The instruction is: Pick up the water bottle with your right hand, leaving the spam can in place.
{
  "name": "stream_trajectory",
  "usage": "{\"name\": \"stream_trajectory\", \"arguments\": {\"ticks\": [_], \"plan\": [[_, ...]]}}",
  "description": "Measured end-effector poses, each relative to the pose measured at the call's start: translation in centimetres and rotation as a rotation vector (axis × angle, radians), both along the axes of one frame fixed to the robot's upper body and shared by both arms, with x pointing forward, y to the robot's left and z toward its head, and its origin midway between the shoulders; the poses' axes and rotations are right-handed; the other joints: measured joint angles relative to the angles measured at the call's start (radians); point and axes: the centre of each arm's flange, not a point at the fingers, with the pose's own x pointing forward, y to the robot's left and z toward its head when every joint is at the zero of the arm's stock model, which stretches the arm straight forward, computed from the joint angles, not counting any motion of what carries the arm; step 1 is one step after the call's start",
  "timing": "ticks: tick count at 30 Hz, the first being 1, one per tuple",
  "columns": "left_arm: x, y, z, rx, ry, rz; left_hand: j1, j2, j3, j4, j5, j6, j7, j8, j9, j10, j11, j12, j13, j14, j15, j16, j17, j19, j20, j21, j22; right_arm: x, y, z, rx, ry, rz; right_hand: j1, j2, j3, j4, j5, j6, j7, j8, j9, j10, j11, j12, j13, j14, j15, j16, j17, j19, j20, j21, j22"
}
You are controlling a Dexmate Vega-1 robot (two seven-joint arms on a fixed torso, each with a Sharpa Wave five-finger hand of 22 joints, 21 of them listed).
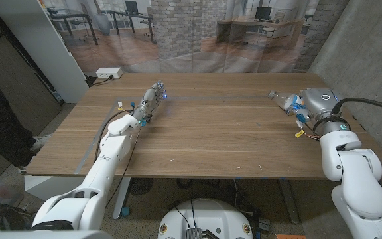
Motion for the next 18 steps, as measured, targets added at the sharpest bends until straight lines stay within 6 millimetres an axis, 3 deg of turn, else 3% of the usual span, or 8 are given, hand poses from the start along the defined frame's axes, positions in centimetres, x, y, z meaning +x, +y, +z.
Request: {"name": "stream_trajectory", "arguments": {"ticks": [13,18], "plan": [[-0.1,0.3,0.4,0.043,-0.014,-0.046,0.002,-0.002,0.000,0.000,0.000,0.000,0.000,0.000,0.000,0.000,0.000,0.000,0.000,0.000,0.000,0.000,0.000,0.000,0.000,-0.005,0.000,-0.3,0.8,-0.8,0.002,-0.058,-0.019,-0.001,0.001,-0.004,0.004,-0.006,0.000,0.000,0.005,-0.005,-0.004,-0.004,0.000,0.000,0.011,-0.004,-0.015,0.004,-0.004,-0.004,0.004,-0.006],[0.0,0.5,0.4,0.058,-0.017,-0.058,0.002,-0.002,0.000,0.000,0.000,0.000,0.000,0.000,0.000,0.000,0.000,0.000,0.000,0.000,0.000,0.000,0.000,0.000,0.000,-0.008,0.000,-0.4,2.0,-1.2,0.011,-0.051,0.011,-0.002,0.002,-0.004,0.004,-0.007,0.000,0.000,0.005,-0.005,-0.004,-0.004,0.000,0.000,0.011,-0.004,-0.022,0.004,-0.007,0.000,0.012,-0.009]]}}
